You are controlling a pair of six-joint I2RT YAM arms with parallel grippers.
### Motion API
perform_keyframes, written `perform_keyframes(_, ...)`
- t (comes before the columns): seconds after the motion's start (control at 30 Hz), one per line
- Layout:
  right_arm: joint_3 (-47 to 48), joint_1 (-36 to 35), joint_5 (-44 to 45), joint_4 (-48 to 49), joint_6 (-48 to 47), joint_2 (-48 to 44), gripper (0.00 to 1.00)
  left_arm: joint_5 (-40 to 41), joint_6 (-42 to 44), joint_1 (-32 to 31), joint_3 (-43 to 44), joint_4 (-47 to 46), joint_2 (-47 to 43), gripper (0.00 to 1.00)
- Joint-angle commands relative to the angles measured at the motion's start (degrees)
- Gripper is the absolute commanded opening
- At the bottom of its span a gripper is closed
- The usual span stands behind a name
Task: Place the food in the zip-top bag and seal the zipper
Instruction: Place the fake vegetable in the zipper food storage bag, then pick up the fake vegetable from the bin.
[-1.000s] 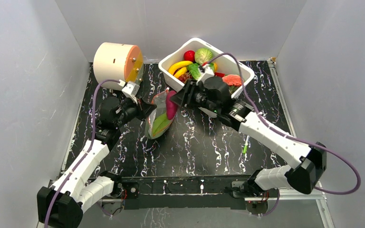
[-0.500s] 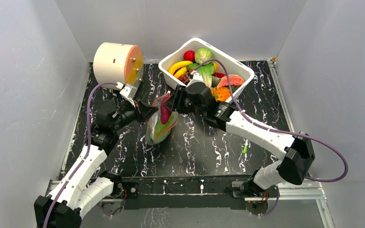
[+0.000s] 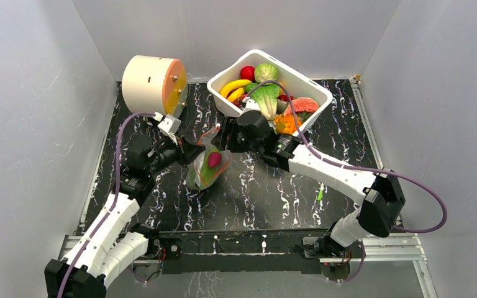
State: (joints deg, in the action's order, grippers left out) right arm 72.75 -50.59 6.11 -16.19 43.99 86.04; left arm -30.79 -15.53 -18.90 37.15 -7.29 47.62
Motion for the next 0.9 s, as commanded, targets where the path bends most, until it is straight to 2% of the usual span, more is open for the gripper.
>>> perform_keyframes(0.0,2.02,-0.12,0.21,2.03,-4.16,-4.90,0.55,0.02,3.34,-0.18,-0.61,-0.50,-1.92,0.00)
perform_keyframes(0.3,2.58,-0.13,3.04,2.18,-10.23,-10.42,0.54,0.68,10.62,-0.18,-0.20,2.32,-1.71,0.00)
perform_keyframes(0.53,6.27,0.96,11.53,-1.57,-19.27,-9.62,0.55,-0.48,13.62,-0.18,-1.59,-5.86,-3.04,0.00)
perform_keyframes(0.67,9.23,4.62,14.48,-4.41,-22.43,-7.53,0.56,0.41,15.18,-0.19,-0.31,-10.59,-2.13,0.00)
perform_keyframes(0.87,11.20,13.86,9.97,-5.24,-25.60,-4.57,0.57,2.54,19.44,-0.26,2.64,-12.94,-0.25,0.00)
